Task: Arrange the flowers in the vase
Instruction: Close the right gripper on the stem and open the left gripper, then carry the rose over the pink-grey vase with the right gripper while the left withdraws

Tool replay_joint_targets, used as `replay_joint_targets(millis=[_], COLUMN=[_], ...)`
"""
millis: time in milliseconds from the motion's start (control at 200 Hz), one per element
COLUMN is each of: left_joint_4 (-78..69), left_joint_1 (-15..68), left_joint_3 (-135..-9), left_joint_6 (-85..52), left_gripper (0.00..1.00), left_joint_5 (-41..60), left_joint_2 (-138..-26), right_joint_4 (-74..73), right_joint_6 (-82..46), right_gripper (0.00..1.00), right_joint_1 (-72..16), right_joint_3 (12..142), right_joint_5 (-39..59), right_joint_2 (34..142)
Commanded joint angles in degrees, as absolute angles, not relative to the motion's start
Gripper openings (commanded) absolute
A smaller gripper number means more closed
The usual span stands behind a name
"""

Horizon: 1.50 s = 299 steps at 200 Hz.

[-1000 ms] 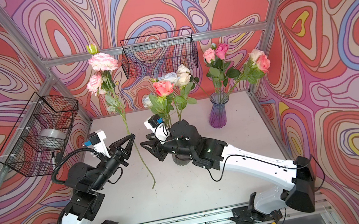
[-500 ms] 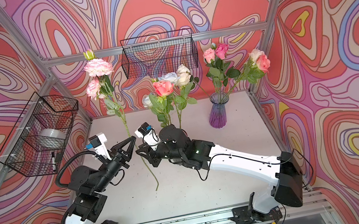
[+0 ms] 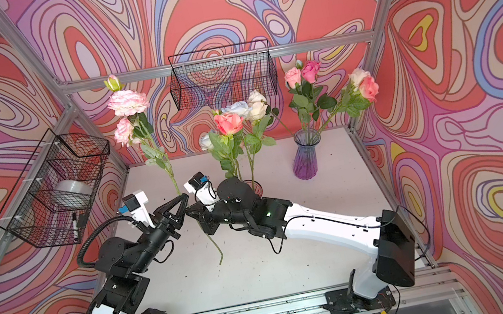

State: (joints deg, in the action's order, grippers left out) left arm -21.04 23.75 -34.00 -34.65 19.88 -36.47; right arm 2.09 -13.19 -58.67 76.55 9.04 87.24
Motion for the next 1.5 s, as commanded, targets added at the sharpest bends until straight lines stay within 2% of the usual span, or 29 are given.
replay_joint_targets(millis=[0,50,80,120,175,386,676,1137,1492], left_joint_4=[-21.2,-19.6,-18.3,-16.2,-13.1,-0.5,22.1,22.2,20.5], left_joint_1=[24.1,24.0,24.1,24.0,24.0,24.1,24.1,24.0,24.0], left_joint_3=[-33.6,-33.5,-33.6,-33.6,-33.6,-30.5,-26.4,-26.3,-26.5], left_joint_6=[-33.6,-33.0,-32.6,-31.9,-30.6,-30.5,-39.5,-41.1,-40.7], left_gripper=[0.36,0.57,0.65,0.73,0.78,0.77,0.76,0.76,0.76], left_joint_5=[19.1,17.7,16.4,14.6,12.0,-3.8,-25.4,-22.6,-20.6], left_joint_2=[-33.5,-31.8,-30.7,-28.9,-26.2,-14.3,-0.8,-4.9,-7.9], right_joint_4=[-0.2,0.2,0.3,0.2,0.5,-0.4,0.4,1.5,7.2], right_joint_6=[-13.0,-12.7,-12.5,-12.1,-11.2,-7.5,-3.5,1.8,-4.9], right_gripper=[0.00,0.00,0.00,0.00,0.00,0.00,0.00,0.00,0.00], right_joint_1=[-58.4,-58.4,-58.4,-58.4,-58.4,-58.4,-58.4,-56.6,-43.0], right_joint_3=[75.4,75.4,75.4,75.0,74.7,74.2,77.9,82.5,83.6], right_joint_5=[7.4,7.4,7.0,6.2,4.7,-0.7,-5.2,-15.0,-10.1], right_joint_2=[86.2,85.9,85.7,85.4,84.8,81.9,80.4,76.2,74.8])
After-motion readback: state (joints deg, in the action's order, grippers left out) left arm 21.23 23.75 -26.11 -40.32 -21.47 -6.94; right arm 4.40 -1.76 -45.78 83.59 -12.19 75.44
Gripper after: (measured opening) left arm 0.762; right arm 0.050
